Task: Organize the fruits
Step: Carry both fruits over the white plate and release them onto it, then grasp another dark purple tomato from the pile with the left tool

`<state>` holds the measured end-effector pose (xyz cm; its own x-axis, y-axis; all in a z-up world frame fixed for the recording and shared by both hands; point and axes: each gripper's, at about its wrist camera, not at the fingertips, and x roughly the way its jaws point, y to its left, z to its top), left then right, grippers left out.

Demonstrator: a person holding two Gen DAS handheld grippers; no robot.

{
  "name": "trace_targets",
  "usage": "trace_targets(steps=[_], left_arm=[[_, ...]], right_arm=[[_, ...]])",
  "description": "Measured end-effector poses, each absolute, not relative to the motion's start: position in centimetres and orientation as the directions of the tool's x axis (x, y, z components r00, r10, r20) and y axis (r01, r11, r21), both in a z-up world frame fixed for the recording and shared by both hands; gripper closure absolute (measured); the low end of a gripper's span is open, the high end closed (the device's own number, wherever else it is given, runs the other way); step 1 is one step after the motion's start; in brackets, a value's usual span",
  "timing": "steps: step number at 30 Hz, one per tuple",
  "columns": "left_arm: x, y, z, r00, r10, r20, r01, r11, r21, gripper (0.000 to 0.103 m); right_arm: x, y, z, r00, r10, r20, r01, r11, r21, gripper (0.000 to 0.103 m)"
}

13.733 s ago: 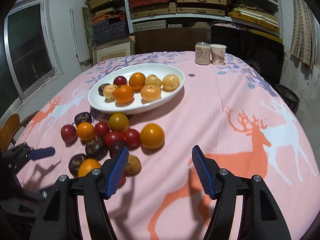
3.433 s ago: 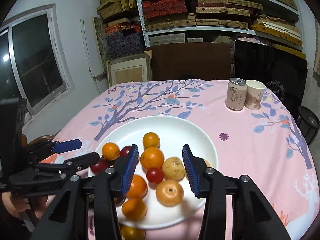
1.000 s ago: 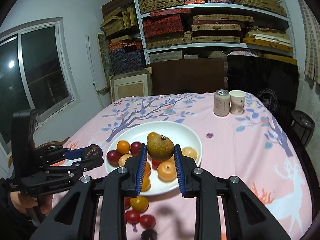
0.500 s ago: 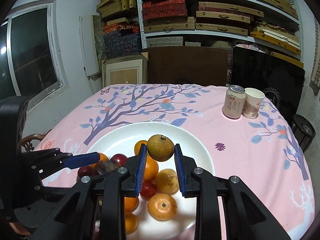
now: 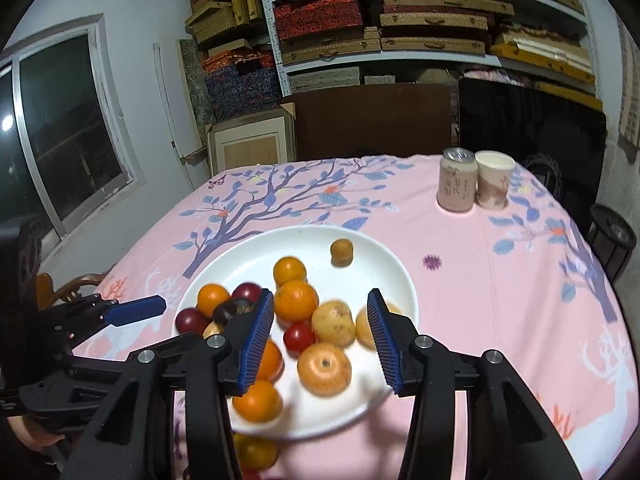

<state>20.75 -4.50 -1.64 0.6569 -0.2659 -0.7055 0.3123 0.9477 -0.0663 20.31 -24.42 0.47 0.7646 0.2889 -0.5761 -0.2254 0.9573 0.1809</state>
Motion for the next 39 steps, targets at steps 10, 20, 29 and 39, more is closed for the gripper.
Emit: trace_targets(steps=[10,20,29,39], left_arm=[[13.0,-4.7,-5.5,0.622,-0.244,-0.744,0.384,0.923,0.018,0.035],[11.3,-5.6,-7.5,0.63,-0.192,-0.752,0.348,0.936,0.052,0.034],[10.9,-5.6,-7.5,0.654,-0.182,-0.734,0.33,0.942,0.06,0.033],[11.4,-5.7,-7.6,0.685,-0.124,-0.718,0.287,0.952,0.109,0.016]], right_arm=[[11.8,-27.9,-3.8,0.753,0.313,-0.579,-0.155,0.939,0.306,0.039],[9.6,-27.6,-6.2,0.747,0.282,-0.602,-0.137,0.951,0.276,0.033],[9.7,-28.5,-6.8,0.734,0.307,-0.605,-0.128,0.938,0.321,0.028],[9.7,-28.5,-6.8,0.738,0.311,-0.599,-0.135,0.937,0.321,0.028]])
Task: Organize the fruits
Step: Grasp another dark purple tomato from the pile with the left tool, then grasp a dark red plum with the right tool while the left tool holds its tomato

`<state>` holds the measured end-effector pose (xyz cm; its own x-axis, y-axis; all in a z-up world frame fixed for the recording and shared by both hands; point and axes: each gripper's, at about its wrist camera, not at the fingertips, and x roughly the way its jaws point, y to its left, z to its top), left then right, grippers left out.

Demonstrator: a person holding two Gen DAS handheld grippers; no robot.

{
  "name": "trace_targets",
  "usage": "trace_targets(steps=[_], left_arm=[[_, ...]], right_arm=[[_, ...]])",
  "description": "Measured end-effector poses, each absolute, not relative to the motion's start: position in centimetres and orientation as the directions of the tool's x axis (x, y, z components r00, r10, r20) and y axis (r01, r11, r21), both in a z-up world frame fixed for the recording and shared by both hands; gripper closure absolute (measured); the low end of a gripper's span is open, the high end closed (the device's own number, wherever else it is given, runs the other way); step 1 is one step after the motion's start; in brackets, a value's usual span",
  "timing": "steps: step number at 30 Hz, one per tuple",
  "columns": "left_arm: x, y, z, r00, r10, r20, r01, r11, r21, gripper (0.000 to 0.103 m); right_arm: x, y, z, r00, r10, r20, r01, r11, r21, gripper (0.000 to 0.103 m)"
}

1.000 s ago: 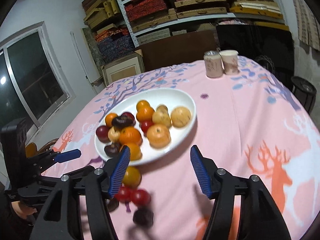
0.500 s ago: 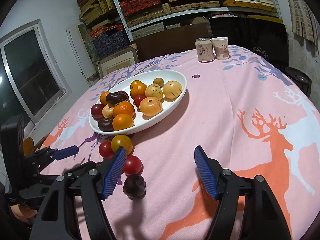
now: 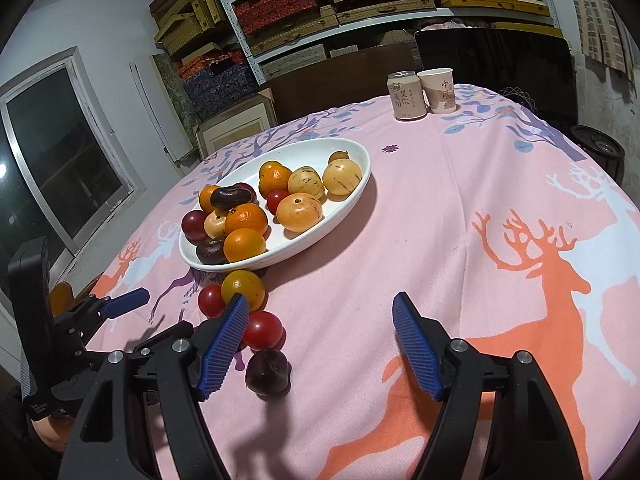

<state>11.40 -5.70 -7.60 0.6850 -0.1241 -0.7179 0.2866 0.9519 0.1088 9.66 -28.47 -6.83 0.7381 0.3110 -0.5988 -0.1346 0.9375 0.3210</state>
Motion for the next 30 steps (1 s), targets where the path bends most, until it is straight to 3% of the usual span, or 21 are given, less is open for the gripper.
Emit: trace_targets(steps=[5,12,14,19,21,25,27,30], left_arm=[[11.1,-6.2,-7.5,0.709,-0.084,-0.701,0.28,0.945,0.169,0.014],[8.9,-8.2,-6.5,0.752,-0.15,-0.642,0.376,0.898,0.23,0.014],[9.3,-8.6,-7.2,0.726,-0.128,-0.676,0.384,0.891,0.244,0.014],[10.6,-8.0,-8.5,0.606,-0.192,-0.772,0.438,0.89,0.123,0.023],[10.9,-8.1,-9.2,0.559,-0.21,-0.802,0.462,0.882,0.092,0.039],[11.2,-7.6,-9.6,0.525,-0.26,-0.81,0.47,0.882,0.021,0.046],[11.1,-7.5,-9.5,0.527,-0.273,-0.805,0.474,0.88,0.012,0.061],[11.2,-6.9,-9.4,0.552,-0.252,-0.795,0.43,0.903,0.012,0.061]], right_arm=[[9.6,-28.6,-6.9,0.738,0.317,-0.596,-0.137,0.935,0.328,0.027],[9.6,-28.5,-6.9,0.733,0.327,-0.596,-0.139,0.93,0.34,0.027],[9.6,-28.5,-7.0,0.731,0.33,-0.598,-0.138,0.929,0.344,0.027],[9.5,-28.6,-7.0,0.729,0.336,-0.597,-0.136,0.925,0.355,0.027],[9.6,-28.7,-7.1,0.727,0.336,-0.598,-0.135,0.925,0.355,0.027],[9.6,-28.7,-7.1,0.725,0.339,-0.6,-0.137,0.924,0.357,0.027],[9.6,-28.7,-7.1,0.724,0.34,-0.6,-0.138,0.924,0.357,0.027],[9.6,-28.6,-7.1,0.723,0.34,-0.602,-0.136,0.924,0.358,0.027]])
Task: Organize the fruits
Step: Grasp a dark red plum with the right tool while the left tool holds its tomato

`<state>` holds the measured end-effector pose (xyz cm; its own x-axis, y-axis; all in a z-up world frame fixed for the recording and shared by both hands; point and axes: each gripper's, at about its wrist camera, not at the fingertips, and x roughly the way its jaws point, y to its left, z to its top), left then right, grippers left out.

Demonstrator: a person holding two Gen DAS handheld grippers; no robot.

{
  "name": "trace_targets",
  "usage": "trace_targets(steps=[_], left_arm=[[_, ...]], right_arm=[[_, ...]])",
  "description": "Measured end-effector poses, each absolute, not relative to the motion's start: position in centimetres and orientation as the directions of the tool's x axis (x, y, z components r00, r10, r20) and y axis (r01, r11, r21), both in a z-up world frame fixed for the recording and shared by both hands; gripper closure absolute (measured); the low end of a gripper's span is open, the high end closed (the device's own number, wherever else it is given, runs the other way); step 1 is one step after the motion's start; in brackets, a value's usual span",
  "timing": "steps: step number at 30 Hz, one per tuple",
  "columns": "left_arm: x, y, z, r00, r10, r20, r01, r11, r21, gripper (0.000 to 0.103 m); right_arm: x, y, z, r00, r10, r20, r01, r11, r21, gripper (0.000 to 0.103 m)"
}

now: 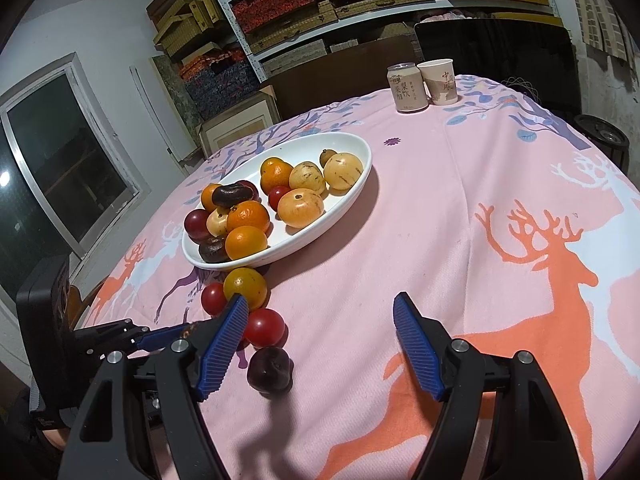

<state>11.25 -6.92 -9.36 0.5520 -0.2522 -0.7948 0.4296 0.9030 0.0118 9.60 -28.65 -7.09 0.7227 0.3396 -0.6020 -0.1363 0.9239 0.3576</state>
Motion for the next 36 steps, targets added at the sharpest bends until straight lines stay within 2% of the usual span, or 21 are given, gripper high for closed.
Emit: trace_targets(steps=[7,11,15,18,19,22,33,36], left_arm=[[11.1,-5.5,-8.5,0.612,-0.221,-0.759,0.359,0.933,0.018,0.061],[11.2,-5.3,-8.3,0.621,-0.22,-0.752,0.347,0.938,0.012,0.061],[11.2,-4.9,-8.2,0.616,-0.227,-0.754,0.339,0.941,-0.006,0.061],[11.2,-4.8,-8.2,0.618,-0.23,-0.752,0.338,0.941,-0.01,0.061],[11.2,-4.8,-8.2,0.619,-0.23,-0.751,0.336,0.942,-0.011,0.061],[11.3,-4.6,-8.1,0.619,-0.235,-0.749,0.332,0.943,-0.02,0.061],[11.2,-3.9,-7.9,0.632,-0.243,-0.736,0.316,0.948,-0.043,0.061],[11.2,-3.1,-7.0,0.639,-0.268,-0.721,0.303,0.949,-0.084,0.061]], right_arm=[[9.7,-28.2,-7.2,0.685,0.337,-0.646,-0.143,0.931,0.335,0.027],[9.2,-25.9,-7.7,0.607,0.308,-0.732,-0.212,0.951,0.225,0.027],[9.0,-23.4,-8.2,0.563,0.294,-0.772,-0.285,0.946,0.152,0.028],[9.4,-22.0,-8.9,0.544,0.254,-0.8,-0.289,0.951,0.105,0.042],[9.4,-21.8,-8.9,0.547,0.244,-0.801,-0.289,0.953,0.092,0.054],[9.2,-21.9,-8.8,0.553,0.248,-0.795,-0.289,0.953,0.096,0.075],[7.6,-24.2,-6.9,0.633,0.281,-0.721,-0.262,0.955,0.141,0.075],[7.9,-26.0,-5.5,0.678,0.282,-0.678,-0.224,0.959,0.176,0.075]])
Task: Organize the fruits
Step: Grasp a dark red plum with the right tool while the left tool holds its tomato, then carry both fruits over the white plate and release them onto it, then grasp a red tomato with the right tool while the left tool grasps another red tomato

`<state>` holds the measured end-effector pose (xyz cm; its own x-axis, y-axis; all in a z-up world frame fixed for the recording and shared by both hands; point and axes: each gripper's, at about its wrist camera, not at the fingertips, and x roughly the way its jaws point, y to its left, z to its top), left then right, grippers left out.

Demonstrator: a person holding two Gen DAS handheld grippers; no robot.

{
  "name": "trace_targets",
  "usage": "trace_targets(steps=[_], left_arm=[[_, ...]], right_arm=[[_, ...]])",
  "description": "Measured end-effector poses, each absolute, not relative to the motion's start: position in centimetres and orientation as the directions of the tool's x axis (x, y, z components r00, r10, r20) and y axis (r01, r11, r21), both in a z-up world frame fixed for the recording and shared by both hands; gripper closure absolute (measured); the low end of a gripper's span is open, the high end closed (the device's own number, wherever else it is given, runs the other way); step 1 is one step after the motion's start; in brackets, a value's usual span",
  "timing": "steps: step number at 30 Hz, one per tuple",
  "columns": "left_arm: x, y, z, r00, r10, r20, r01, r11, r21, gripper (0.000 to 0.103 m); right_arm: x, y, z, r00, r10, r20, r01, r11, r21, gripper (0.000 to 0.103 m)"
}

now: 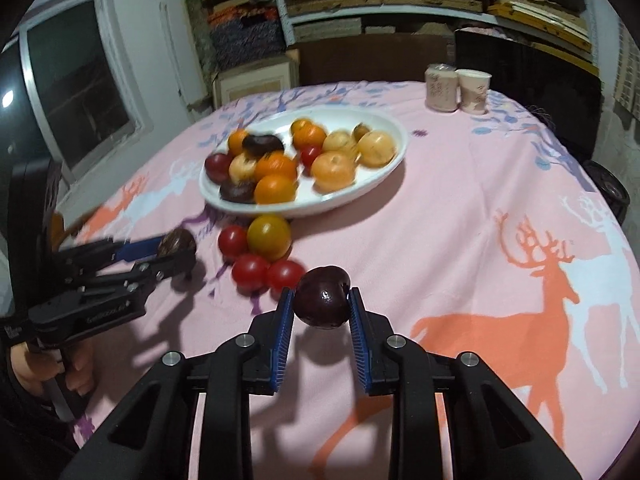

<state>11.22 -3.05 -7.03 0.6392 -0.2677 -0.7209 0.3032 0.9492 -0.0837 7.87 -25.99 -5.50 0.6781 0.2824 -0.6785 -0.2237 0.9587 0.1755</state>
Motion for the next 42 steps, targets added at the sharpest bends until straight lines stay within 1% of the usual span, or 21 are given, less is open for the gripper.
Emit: trace_targets(steps=[2,4,8,10,12,16,17,18,19,21,24,26,28,29,31,34,38,42], left_arm=[[11.5,-2.6,-6.0,0.65,-0.278,-0.708,0.296,0.95,-0.101,0.061],[12.2,-2.5,-4.8,0.665,-0.275,-0.694,0.295,0.951,-0.094,0.061],[15.6,-3.2,-2.0,0.707,-0.236,-0.667,0.286,0.958,-0.036,0.061],[17.9,-3.6,-1.1,0.722,-0.215,-0.658,0.275,0.961,-0.012,0.061],[21.0,-3.9,-0.8,0.711,-0.207,-0.672,0.26,0.965,-0.023,0.061],[26.0,-4.4,-1.4,0.686,-0.171,-0.707,0.22,0.975,-0.022,0.06],[27.1,-4.5,-1.7,0.676,-0.17,-0.717,0.214,0.976,-0.029,0.057],[27.8,-4.5,-1.8,0.671,-0.165,-0.723,0.208,0.978,-0.03,0.044],[28.2,-4.4,-1.8,0.67,-0.161,-0.725,0.196,0.98,-0.036,0.037],[28.3,-3.8,-1.3,0.685,-0.164,-0.71,0.176,0.983,-0.057,0.027],[26.7,-2.7,-0.6,0.703,-0.176,-0.689,0.171,0.982,-0.076,0.026],[24.9,-2.0,-0.6,0.704,-0.2,-0.681,0.185,0.978,-0.095,0.024],[22.4,-1.6,-0.9,0.705,-0.214,-0.676,0.206,0.974,-0.093,0.02],[21.2,-1.4,-1.2,0.707,-0.213,-0.675,0.214,0.973,-0.083,0.017],[18.6,-1.5,-2.3,0.701,-0.212,-0.68,0.236,0.97,-0.059,0.014],[15.6,-2.1,-4.5,0.668,-0.178,-0.722,0.263,0.965,0.005,0.014],[13.6,-2.6,-6.6,0.645,-0.165,-0.747,0.285,0.958,0.034,0.014],[13.0,-2.3,-7.4,0.65,-0.174,-0.74,0.276,0.961,0.016,0.014]], right_arm=[[8.2,-27.0,-4.1,0.714,0.289,-0.638,-0.212,0.957,0.196,0.075],[9.1,-27.5,-2.3,0.745,0.293,-0.599,-0.217,0.956,0.198,0.075],[12.3,-26.7,0.5,0.793,0.308,-0.525,-0.256,0.951,0.17,0.075],[14.9,-25.8,1.0,0.801,0.324,-0.503,-0.275,0.946,0.171,0.075],[17.5,-24.8,0.8,0.793,0.339,-0.506,-0.291,0.941,0.174,0.075],[22.6,-22.5,-0.4,0.766,0.347,-0.541,-0.298,0.938,0.179,0.074],[23.8,-21.9,-0.8,0.747,0.356,-0.561,-0.307,0.934,0.185,0.074],[24.6,-21.5,-1.1,0.728,0.365,-0.58,-0.316,0.93,0.19,0.067],[25.4,-21.1,-1.4,0.711,0.365,-0.602,-0.32,0.929,0.186,0.055],[25.4,-20.8,-1.4,0.721,0.343,-0.602,-0.31,0.937,0.162,0.053],[23.8,-21.8,-1.2,0.717,0.364,-0.595,-0.314,0.93,0.192,0.053],[21.9,-23.1,-1.1,0.717,0.371,-0.59,-0.3,0.928,0.219,0.049],[19.5,-24.4,-1.2,0.72,0.372,-0.586,-0.285,0.928,0.238,0.04],[17.9,-25.0,-1.6,0.72,0.371,-0.587,-0.28,0.929,0.244,0.038],[15.7,-25.7,-2.5,0.713,0.367,-0.598,-0.278,0.93,0.24,0.038],[13.1,-25.7,-4.5,0.669,0.378,-0.64,-0.297,0.925,0.237,0.038],[11.5,-23.9,-6.6,0.614,0.363,-0.701,-0.353,0.92,0.168,0.039],[11.0,-22.1,-7.2,0.606,0.335,-0.721,-0.393,0.915,0.095,0.058]])
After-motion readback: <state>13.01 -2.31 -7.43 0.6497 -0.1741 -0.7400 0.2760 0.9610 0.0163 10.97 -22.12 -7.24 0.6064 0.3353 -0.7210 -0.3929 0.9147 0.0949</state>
